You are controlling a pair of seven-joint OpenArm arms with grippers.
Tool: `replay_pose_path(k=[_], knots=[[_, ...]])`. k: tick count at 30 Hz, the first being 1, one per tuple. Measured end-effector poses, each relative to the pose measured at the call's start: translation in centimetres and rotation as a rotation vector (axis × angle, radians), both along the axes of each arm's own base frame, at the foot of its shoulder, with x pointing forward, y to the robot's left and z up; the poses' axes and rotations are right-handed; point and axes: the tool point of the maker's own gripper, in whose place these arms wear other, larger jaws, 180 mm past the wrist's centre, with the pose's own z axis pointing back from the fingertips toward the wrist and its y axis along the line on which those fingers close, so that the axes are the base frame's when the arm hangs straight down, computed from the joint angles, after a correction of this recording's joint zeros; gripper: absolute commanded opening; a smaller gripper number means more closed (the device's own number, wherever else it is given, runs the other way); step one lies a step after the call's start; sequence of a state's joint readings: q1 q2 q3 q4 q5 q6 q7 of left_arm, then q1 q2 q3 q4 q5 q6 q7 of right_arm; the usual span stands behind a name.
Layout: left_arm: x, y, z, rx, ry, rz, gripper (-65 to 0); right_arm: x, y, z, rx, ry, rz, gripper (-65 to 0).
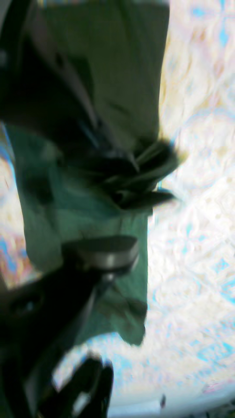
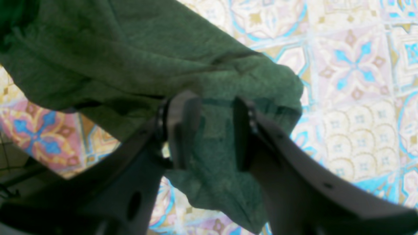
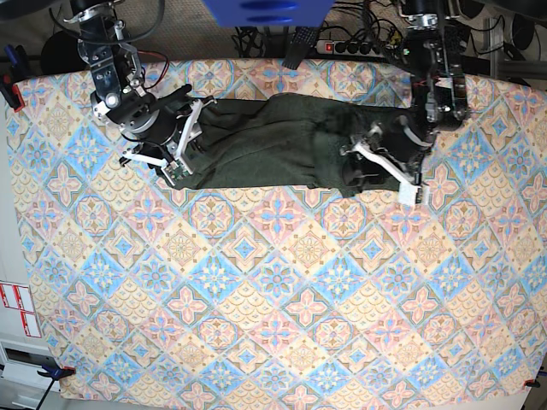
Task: Fold the T-shirt properly
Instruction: 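Grasp the band's other end with the right gripper and fold it inward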
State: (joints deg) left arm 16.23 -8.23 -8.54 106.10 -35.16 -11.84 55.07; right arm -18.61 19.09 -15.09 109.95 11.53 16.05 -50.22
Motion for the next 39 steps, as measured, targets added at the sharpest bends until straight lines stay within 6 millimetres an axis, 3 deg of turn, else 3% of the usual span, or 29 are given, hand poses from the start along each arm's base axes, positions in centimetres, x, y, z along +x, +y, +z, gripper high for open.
replay_pose_path(k=[6,11,14,18,22,28,34,39], knots=[[-1.2,3.5,0.0,-0.028,0.019,0.081,-24.9,0.1,-0.2,0.0,-0.002,-0.002,-0.005,-43.3],[-2.1,7.1,-0.2,0.051,0.042,0.106,-24.9,1.4,-3.5,0.7,-0.033,-0.031,-0.100,-43.1],[-2.5,7.4,-0.5,0.063,0.056,0.100,-24.9,1.6,-4.4,0.9,-0.044,-0.037,-0.122,-42.7],[-3.6,8.4,-2.0,0.082,0.116,0.096,-24.9,1.7,-4.6,0.7,-0.039,-0.030,-0.125,-36.0],[-3.5,10.0,-2.3,0.113,0.124,0.108,-24.9,1.1,-5.1,-0.7,-0.047,0.013,-0.138,-30.7],[-3.6,10.3,-2.4,0.122,0.127,0.105,-24.9,0.0,-5.8,-3.4,-0.035,0.106,-0.171,-30.7],[-3.6,10.3,-2.3,0.122,0.127,0.101,-24.9,2.4,-5.2,-3.3,0.143,0.120,-0.247,-30.7],[-3.6,10.3,-2.4,0.122,0.127,0.102,-24.9,2.1,-7.2,-4.2,0.146,0.146,-0.315,-30.7]])
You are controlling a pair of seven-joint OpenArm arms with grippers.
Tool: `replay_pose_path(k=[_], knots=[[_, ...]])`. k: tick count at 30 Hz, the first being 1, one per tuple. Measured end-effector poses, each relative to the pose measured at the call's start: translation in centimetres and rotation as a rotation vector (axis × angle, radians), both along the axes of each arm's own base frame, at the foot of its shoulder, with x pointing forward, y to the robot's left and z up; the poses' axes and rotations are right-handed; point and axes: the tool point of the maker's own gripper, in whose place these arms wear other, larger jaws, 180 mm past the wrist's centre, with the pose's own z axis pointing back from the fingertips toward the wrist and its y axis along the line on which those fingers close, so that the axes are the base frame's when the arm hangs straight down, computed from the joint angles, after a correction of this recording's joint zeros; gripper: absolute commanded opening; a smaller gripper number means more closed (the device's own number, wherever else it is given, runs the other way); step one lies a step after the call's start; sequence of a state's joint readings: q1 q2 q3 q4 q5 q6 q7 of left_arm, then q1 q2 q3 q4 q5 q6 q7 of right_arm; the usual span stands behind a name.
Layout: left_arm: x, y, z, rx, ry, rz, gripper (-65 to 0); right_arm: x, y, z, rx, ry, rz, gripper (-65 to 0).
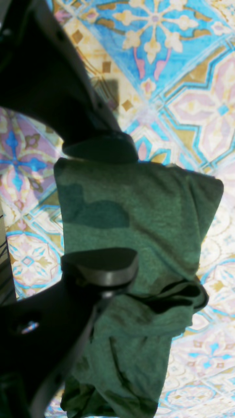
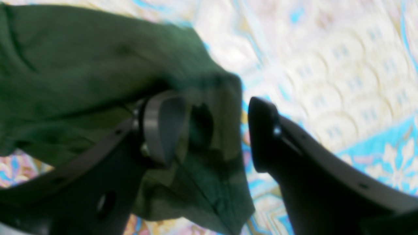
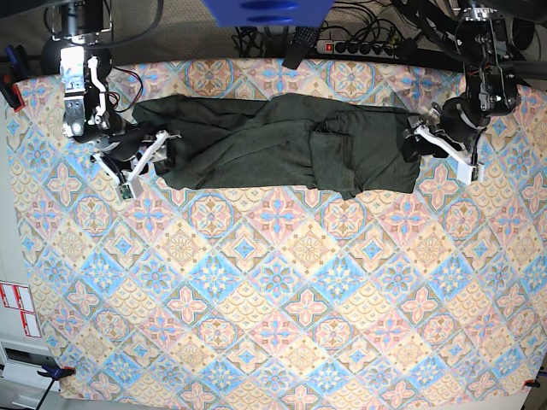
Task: Fold the T-shirt properly
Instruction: 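Grasp the band's other end with the right gripper and fold it inward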
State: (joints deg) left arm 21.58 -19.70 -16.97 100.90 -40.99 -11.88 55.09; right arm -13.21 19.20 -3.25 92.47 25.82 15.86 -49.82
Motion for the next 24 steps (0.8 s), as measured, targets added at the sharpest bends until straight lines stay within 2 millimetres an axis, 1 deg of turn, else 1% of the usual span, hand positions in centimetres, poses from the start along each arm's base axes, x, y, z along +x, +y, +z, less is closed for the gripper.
replay_pose_path(k=[5,9,14,18,24], knots=[[0.0,0.0,0.0,0.000,0.000,0.000,-24.9,-0.8,-0.2,-1.4,0.007,0.046,-0.012,-30.6],[0.0,0.0,0.0,-0.001,0.000,0.000,-24.9,-1.6,-0.8,-2.8,0.004,0.085,-0.033,-30.6],[0.0,0.0,0.0,0.000,0.001,0.000,-24.9,-1.4,-0.9,-3.7,0.029,0.078,-0.013,-30.6],[0.0,0.0,0.0,-0.001,0.001,0.001,-24.9,-1.7,-0.5,-3.8,0.052,0.080,0.039,-30.7],[0.0,0.0,-0.1,0.000,0.002,0.001,-24.9,-2.2,-0.2,-3.9,0.061,0.074,0.050,-30.7]])
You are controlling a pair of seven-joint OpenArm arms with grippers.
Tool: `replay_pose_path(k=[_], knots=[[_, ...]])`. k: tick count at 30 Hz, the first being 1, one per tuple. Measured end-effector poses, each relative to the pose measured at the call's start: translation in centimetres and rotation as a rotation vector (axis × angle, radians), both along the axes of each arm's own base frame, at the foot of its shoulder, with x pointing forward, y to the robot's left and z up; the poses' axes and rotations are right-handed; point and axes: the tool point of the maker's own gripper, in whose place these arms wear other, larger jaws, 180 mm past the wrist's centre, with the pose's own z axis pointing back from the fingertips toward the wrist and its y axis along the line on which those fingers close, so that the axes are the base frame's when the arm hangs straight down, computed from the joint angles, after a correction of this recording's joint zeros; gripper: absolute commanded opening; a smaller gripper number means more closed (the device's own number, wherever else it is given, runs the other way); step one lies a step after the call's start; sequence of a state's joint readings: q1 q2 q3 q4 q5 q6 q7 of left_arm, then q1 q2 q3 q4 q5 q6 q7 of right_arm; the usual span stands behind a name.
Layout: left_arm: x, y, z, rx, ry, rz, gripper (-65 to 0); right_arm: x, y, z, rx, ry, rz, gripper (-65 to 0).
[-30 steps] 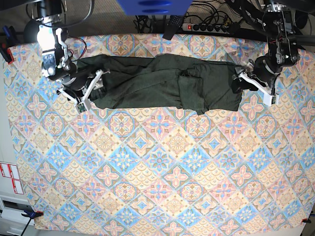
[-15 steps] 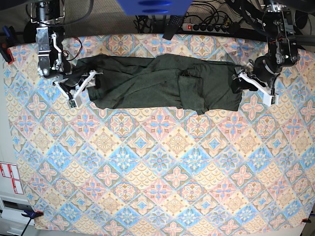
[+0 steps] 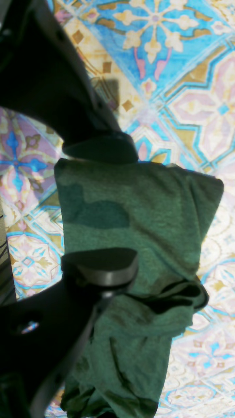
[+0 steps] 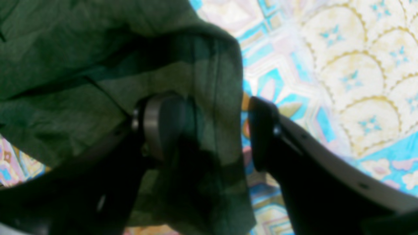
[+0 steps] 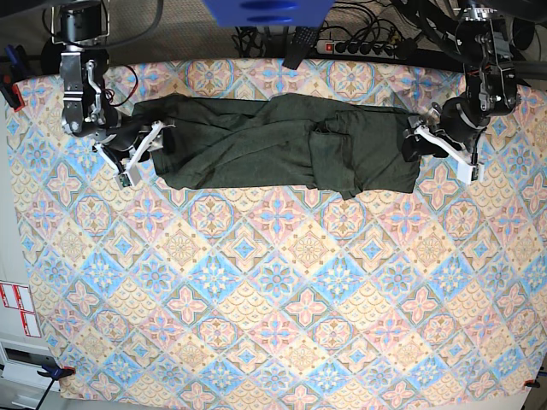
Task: Fold the T-shirt properly
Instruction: 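Grasp the band's other end with the right gripper and fold it inward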
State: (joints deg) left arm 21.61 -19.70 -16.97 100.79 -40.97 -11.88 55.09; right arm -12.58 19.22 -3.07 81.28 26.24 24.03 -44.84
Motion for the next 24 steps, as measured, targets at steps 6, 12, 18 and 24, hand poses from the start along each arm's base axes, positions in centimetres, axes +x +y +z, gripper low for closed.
replay_pose_path(k=[6,12,18,24], knots=[[0.0,0.0,0.0,0.000,-0.001,-0.003,-24.9,-0.8,3.3,0.5,0.155,0.019,-0.021,-30.8],[0.2,0.0,0.1,-0.001,-0.007,-0.003,-24.9,-0.9,4.1,0.6,0.188,0.024,-0.022,-30.8],[0.2,0.0,0.1,-0.001,-0.007,-0.003,-24.9,-1.0,5.8,0.2,0.210,0.030,0.004,-30.8],[0.2,0.0,0.1,0.000,-0.007,-0.002,-24.9,-1.1,8.0,-0.2,0.291,0.034,-0.028,-30.8]])
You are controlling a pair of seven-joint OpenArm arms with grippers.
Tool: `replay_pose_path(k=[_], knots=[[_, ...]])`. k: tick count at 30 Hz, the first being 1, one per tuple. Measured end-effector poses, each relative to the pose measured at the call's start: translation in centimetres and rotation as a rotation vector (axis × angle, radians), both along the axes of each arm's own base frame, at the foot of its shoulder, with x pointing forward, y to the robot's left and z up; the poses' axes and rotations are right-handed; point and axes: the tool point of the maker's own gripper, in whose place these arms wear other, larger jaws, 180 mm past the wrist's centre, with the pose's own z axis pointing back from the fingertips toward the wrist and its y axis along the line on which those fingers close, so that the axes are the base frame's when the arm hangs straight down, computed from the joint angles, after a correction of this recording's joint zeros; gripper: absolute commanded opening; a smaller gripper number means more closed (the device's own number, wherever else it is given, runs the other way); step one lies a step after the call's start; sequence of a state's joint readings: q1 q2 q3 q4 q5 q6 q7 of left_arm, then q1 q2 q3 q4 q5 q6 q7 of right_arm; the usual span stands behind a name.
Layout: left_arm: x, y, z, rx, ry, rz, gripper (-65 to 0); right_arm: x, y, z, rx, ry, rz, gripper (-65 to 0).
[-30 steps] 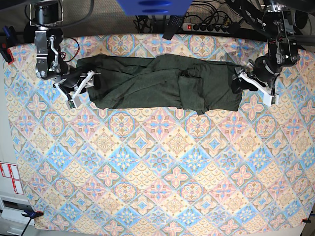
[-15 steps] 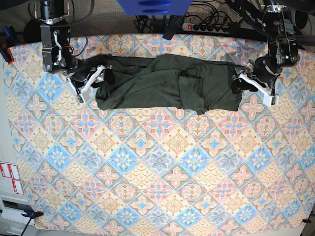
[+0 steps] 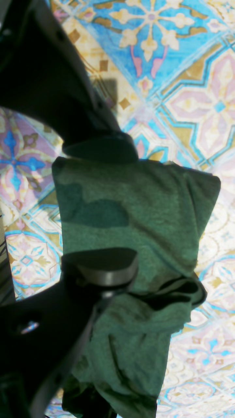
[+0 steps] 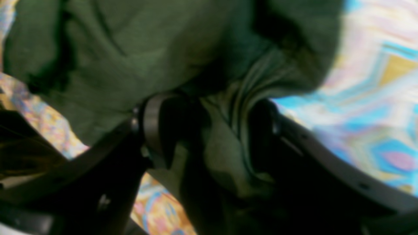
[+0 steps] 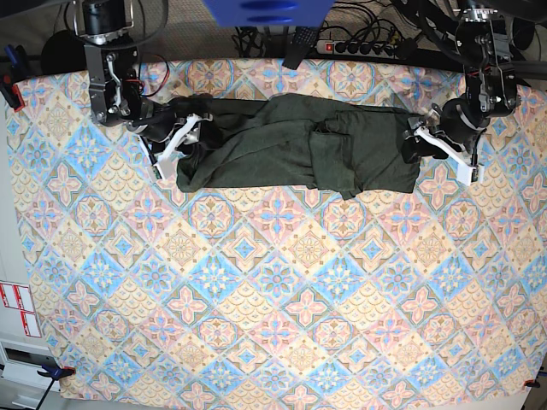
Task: Fold the T-shirt properly
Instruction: 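Grasp the band's other end with the right gripper and fold it inward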
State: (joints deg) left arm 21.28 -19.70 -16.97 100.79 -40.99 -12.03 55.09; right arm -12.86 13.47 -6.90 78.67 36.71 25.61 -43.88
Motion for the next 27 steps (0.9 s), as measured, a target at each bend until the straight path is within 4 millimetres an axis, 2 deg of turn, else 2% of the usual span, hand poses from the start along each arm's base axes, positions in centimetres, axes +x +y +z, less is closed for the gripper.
replay_pose_path(k=[6,9,12,16,19,22,27], knots=[[0.0,0.0,0.0,-0.001,0.000,0.000,-24.9,0.0,0.6,0.0,0.005,-0.003,0.024,-31.2],[0.0,0.0,0.0,-0.001,-0.001,0.000,-24.9,0.5,1.4,0.0,-0.005,-0.001,0.067,-37.5],[0.0,0.0,0.0,-0.001,0.000,0.000,-25.0,0.5,2.3,-0.1,0.009,0.008,0.066,-48.0],[0.0,0.0,0.0,0.000,0.000,0.001,-25.0,0.2,2.8,-0.1,0.023,0.016,0.068,-50.6],[0.0,0.0,0.1,-0.004,-0.003,0.001,-25.2,0.5,1.6,-0.1,0.017,0.027,0.033,-56.4],[0.0,0.0,0.1,-0.004,-0.002,0.001,-27.7,0.9,-0.9,-0.1,0.002,0.029,-0.042,-62.1],[0.1,-0.2,0.1,-0.014,-0.005,0.001,-34.7,1.8,-4.4,0.1,-0.038,0.038,-0.131,-62.8]])
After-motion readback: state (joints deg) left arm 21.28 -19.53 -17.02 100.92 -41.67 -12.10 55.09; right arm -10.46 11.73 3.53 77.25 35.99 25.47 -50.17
